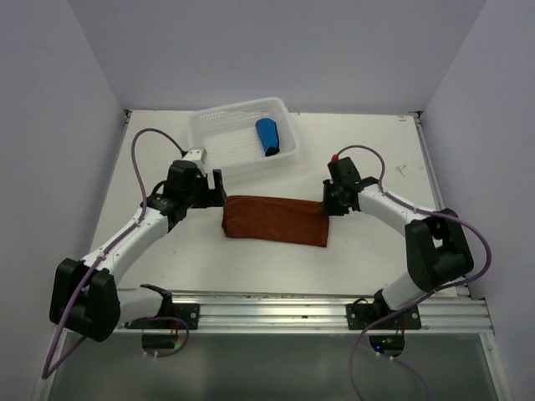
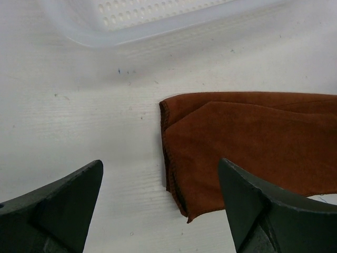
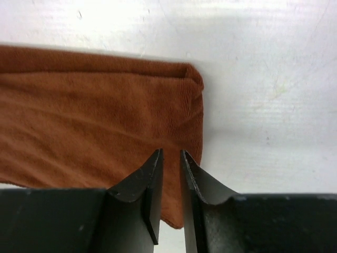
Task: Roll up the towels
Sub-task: Fold the towel
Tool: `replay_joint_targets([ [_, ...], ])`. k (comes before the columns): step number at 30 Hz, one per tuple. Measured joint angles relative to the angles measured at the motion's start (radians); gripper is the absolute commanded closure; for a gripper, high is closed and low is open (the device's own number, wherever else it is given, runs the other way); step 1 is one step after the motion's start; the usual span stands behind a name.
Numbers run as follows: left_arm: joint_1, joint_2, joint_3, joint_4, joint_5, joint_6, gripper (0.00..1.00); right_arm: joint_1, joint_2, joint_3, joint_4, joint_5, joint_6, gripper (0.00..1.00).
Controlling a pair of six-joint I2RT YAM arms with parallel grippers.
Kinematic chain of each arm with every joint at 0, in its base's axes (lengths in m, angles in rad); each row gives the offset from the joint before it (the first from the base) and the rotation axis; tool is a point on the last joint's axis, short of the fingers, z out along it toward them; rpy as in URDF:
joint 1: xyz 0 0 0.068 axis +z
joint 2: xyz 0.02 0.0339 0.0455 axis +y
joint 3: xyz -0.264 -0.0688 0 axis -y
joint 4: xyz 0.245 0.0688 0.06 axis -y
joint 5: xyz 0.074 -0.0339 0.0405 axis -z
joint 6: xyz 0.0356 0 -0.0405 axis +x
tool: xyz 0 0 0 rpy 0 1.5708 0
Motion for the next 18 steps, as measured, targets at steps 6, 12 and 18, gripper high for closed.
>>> replay_joint_targets([
  [6, -0.022, 0.060, -0.004, 0.027, 0.000, -0.001, 0.08, -0.025, 0.071, 0.066, 0.033, 0.003, -0.008, 0.88],
  [12, -0.038, 0.114, -0.014, 0.053, 0.002, -0.002, 0.08, -0.060, 0.164, 0.092, 0.065, 0.009, -0.008, 0.92],
  [18, -0.042, 0.121, -0.017, 0.055, 0.003, -0.002, 0.09, -0.066, 0.195, 0.093, 0.084, 0.010, -0.007, 0.75],
])
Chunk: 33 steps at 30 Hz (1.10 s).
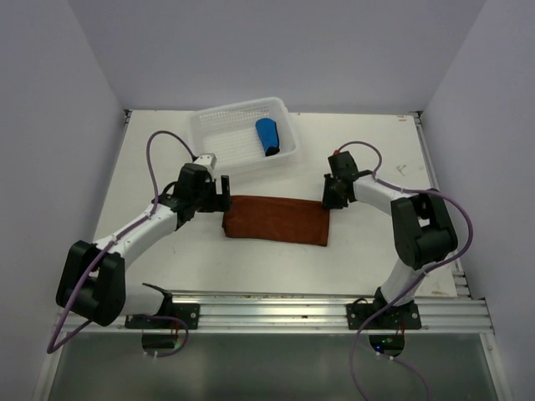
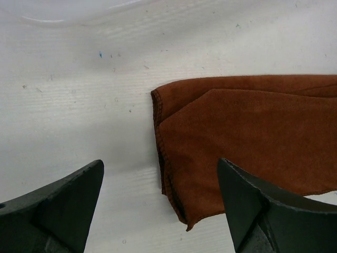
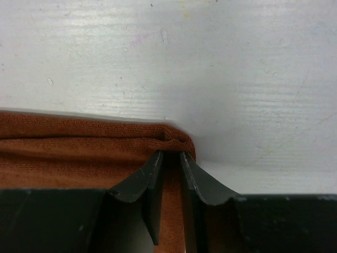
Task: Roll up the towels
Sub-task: Fold the towel, then roll the towel
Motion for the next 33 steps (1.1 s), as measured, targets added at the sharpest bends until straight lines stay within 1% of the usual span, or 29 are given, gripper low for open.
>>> replay_joint_targets([
  [1, -0.002, -0.002, -0.004, 0.001, 0.000, 0.000, 0.09, 0.000, 0.004, 0.004, 0.005, -0.001, -0.002, 0.67],
  [4, -0.008, -0.016, -0.021, -0.004, 0.000, 0.000, 0.08, 0.000, 0.011, 0.013, 0.018, -0.018, -0.010, 0.55],
  [5, -0.010, -0.023, -0.026, -0.005, 0.000, 0.000, 0.08, 0.002, 0.010, 0.014, 0.020, -0.020, -0.015, 0.49],
  [8, -0.011, -0.056, -0.034, -0.010, 0.000, 0.000, 0.08, 0.000, -0.008, 0.015, 0.019, -0.017, -0.030, 0.44],
  [11, -0.011, -0.089, -0.035, -0.011, 0.000, 0.000, 0.06, 0.000, -0.076, 0.008, 0.013, -0.007, -0.039, 0.43],
  [14, -0.011, -0.106, -0.035, -0.012, 0.000, 0.000, 0.04, 0.000, -0.196, -0.027, 0.015, 0.013, -0.041, 0.42],
  [17, -0.011, -0.109, -0.035, -0.011, 0.006, 0.001, 0.04, -0.001, -0.303, -0.073, 0.014, 0.021, -0.040, 0.44],
  [21, -0.012, -0.076, -0.007, -0.007, 0.066, 0.000, 0.05, -0.004, -0.354, -0.134, 0.007, 0.008, -0.026, 0.47],
  [25, -0.030, 0.059, 0.126, -0.002, 0.128, 0.000, 0.05, -0.005, -0.407, -0.261, 0.001, -0.022, 0.019, 0.46],
  [28, -0.082, 0.196, 0.276, -0.005, 0.152, 0.001, 0.05, -0.005, -0.462, -0.349, -0.001, -0.053, 0.064, 0.45],
  [33, -0.166, 0.412, 0.536, -0.021, 0.204, 0.001, 0.06, -0.005, -0.528, -0.461, 0.053, -0.125, 0.139, 0.45],
])
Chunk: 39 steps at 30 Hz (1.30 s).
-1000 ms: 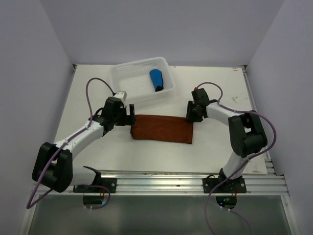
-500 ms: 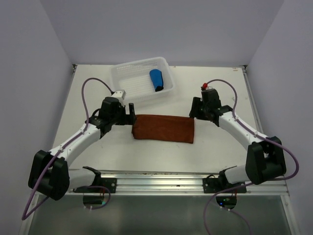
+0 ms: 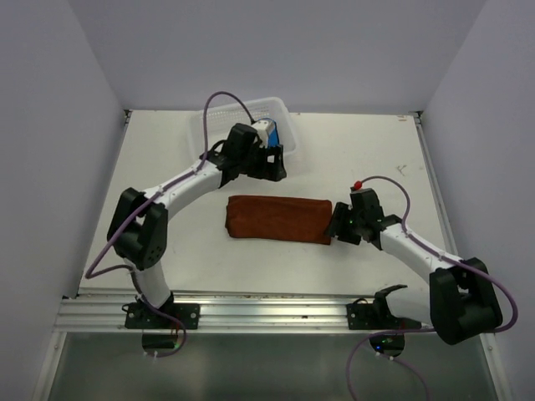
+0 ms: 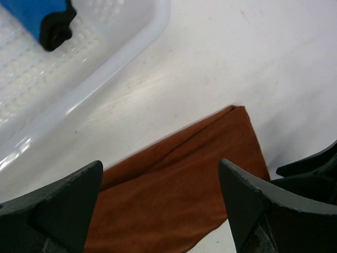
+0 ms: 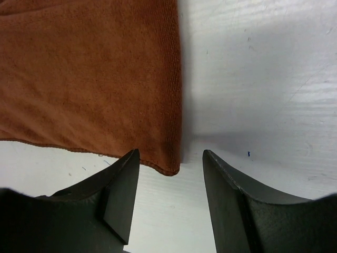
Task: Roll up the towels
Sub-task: Roll the towel
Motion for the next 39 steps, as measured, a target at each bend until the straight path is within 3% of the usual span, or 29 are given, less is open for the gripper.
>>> replay_joint_targets([
  [9, -0.099, 0.288, 0.350, -0.080, 0.031, -0.002, 0.08, 0.000, 0.028, -0.059, 0.077, -0.033, 0.045, 0.55],
  [14, -0.152, 0.368, 0.416, -0.116, 0.038, -0.008, 0.10, -0.002, 0.070, -0.067, 0.156, -0.055, 0.059, 0.75],
  [17, -0.179, 0.410, 0.459, -0.130, 0.040, -0.023, 0.11, -0.002, 0.090, -0.077, 0.201, -0.064, 0.066, 0.93],
  [20, -0.201, 0.448, 0.507, -0.141, 0.040, -0.029, 0.13, -0.006, 0.089, -0.097, 0.233, -0.072, 0.076, 1.00],
  [26, -0.246, 0.523, 0.602, -0.164, 0.026, -0.060, 0.25, -0.006, 0.055, -0.147, 0.298, -0.073, 0.080, 1.00],
  [39, -0.331, 0.647, 0.687, -0.236, -0.036, -0.145, 0.35, -0.006, 0.022, -0.182, 0.330, -0.068, 0.082, 1.00],
])
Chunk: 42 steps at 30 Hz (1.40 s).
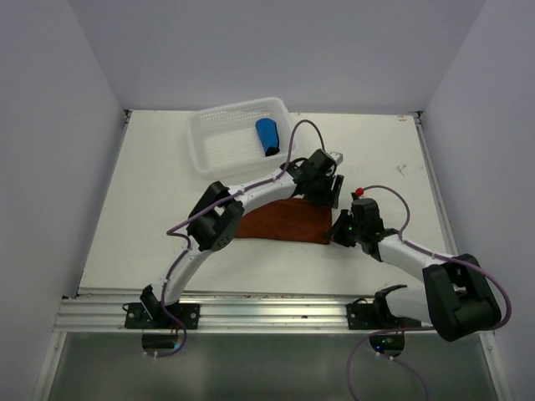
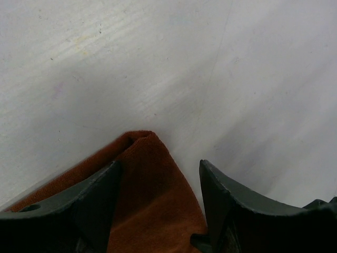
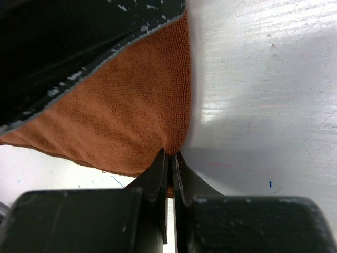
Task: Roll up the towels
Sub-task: Roll the towel
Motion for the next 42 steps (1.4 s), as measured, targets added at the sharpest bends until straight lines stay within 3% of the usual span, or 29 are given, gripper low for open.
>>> replay_joint_targets([
  [6, -0.004, 0.010, 0.000, -0.009, -0.029, -0.025, 0.39, 0.000, 0.000, 0.000, 0.000, 0.000, -0.002, 1.00],
  [21, -0.004, 0.047, 0.033, -0.024, -0.084, -0.066, 0.79, 0.000, -0.022, -0.012, -0.006, -0.002, -0.011, 1.00],
  [29, 0.009, 0.039, 0.010, 0.000, -0.075, -0.095, 0.80, 0.005, -0.056, 0.016, -0.100, 0.018, -0.071, 1.00],
  [36, 0.073, -0.070, -0.197, 0.160, -0.003, -0.174, 0.83, 0.055, -0.066, 0.118, -0.222, 0.074, -0.158, 1.00],
  [42, 0.130, -0.121, -0.292, 0.325, 0.077, -0.254, 0.84, 0.148, -0.055, 0.218, -0.310, 0.212, -0.225, 1.00],
])
